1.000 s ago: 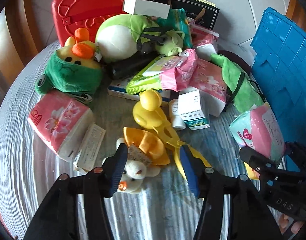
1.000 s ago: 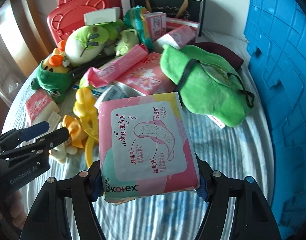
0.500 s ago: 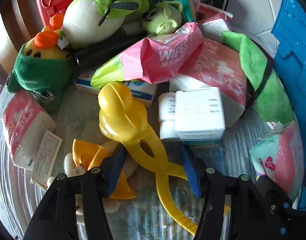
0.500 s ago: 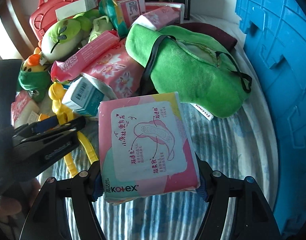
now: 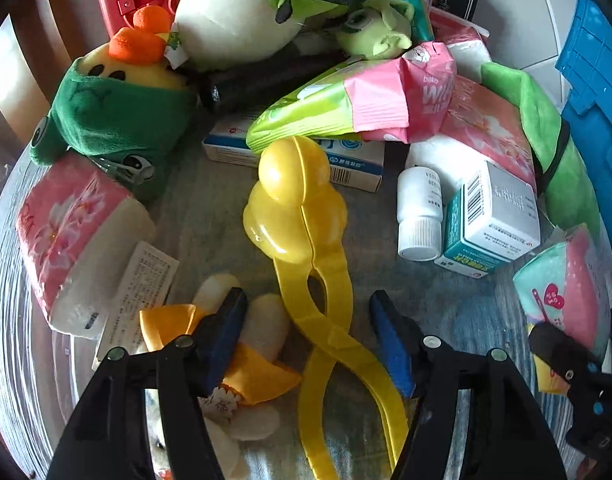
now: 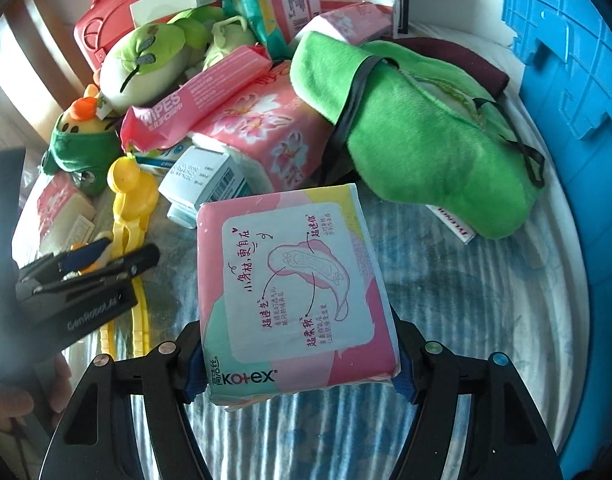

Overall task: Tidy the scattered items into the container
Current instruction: 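Lift the yellow duck clip with the left gripper while the right holds the Kotex pack, then carry the duck clip and Kotex pack over the blue crate and lower them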

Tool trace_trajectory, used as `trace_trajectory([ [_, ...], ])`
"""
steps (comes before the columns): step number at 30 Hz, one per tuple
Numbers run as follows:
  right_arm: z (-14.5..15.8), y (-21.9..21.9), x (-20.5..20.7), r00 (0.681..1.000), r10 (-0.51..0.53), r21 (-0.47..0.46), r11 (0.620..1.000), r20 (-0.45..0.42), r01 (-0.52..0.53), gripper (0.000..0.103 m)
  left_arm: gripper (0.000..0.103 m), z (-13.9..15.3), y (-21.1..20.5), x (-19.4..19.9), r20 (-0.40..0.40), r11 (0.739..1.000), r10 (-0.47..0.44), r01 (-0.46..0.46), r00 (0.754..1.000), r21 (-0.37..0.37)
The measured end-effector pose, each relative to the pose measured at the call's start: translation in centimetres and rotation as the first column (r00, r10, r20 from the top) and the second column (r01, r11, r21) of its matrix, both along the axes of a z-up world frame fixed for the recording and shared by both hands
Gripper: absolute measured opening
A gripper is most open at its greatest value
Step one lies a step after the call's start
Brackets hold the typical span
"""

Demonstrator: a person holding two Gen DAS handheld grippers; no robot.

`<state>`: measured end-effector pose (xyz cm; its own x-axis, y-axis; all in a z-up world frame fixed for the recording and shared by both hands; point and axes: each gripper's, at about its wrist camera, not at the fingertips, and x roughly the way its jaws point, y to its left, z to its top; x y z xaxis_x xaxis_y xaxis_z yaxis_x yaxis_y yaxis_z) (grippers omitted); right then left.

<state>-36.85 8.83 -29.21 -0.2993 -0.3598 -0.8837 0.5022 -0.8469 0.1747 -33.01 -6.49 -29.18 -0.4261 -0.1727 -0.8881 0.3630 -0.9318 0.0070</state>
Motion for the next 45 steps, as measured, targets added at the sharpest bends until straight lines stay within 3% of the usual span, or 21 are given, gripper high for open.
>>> trace_trajectory([
  [1, 0.1, -0.2, 0.2, 1.0, 0.006, 0.007, 1.0, -0.01, -0.006, 0.071, 0.04, 0.1, 0.2, -0.1, -0.006, 1.0, -0.011, 0.011, 1.0, -0.004],
  [4, 0.9, -0.6, 0.7, 0.999, 0.015, 0.013, 1.0, -0.045, -0.014, 0.07, 0.034, 0.7, 1.1, 0.3, -0.019, 0.999, -0.036, 0.036, 0.999, -0.037],
  [9, 3.0, -1.0, 1.0, 0.996, 0.011, -0.001, 1.0, -0.092, -0.011, 0.07, 0.034, 3.5, 2.6, 2.0, -0.094, 0.992, -0.077, 0.067, 0.993, -0.106],
  [13, 5.4, -1.5, 1.3, 0.99, 0.001, -0.025, 1.0, -0.14, -0.004, 0.07, 0.034, 7.7, 1.1, 3.0, -0.181, 0.991, -0.088, 0.068, 0.98, -0.116],
  [20, 11.9, -2.6, 3.0, 0.962, -0.026, -0.075, 0.997, -0.273, 0.006, 0.07, 0.034, 14.0, 0.3, 4.0, -0.304, 0.987, -0.11, 0.067, 0.946, -0.147],
  [27, 19.4, -2.4, 5.3, 0.899, -0.086, -0.101, 0.994, -0.429, 0.047, 0.07, 0.034, 20.3, 0.7, 5.3, -0.398, 0.98, -0.162, 0.099, 0.903, -0.174],
  [35, 26.6, 0.4, 7.1, 0.825, -0.152, -0.107, 0.988, -0.544, 0.111, 0.07, 0.034, 26.3, 3.7, 6.3, -0.489, 0.972, -0.22, 0.149, 0.844, -0.182],
  [40, 31.1, 4.7, 6.8, 0.776, -0.199, -0.114, 0.98, -0.598, 0.164, 0.07, 0.034, 30.0, 7.5, 6.0, -0.541, 0.965, -0.256, 0.175, 0.802, -0.196],
  [45, 35.0, 12.2, 5.1, 0.728, -0.244, -0.125, 0.969, -0.64, 0.214, 0.07, 0.034, 33.8, 13.9, 4.3, -0.593, 0.955, -0.294, 0.207, 0.749, -0.213],
])
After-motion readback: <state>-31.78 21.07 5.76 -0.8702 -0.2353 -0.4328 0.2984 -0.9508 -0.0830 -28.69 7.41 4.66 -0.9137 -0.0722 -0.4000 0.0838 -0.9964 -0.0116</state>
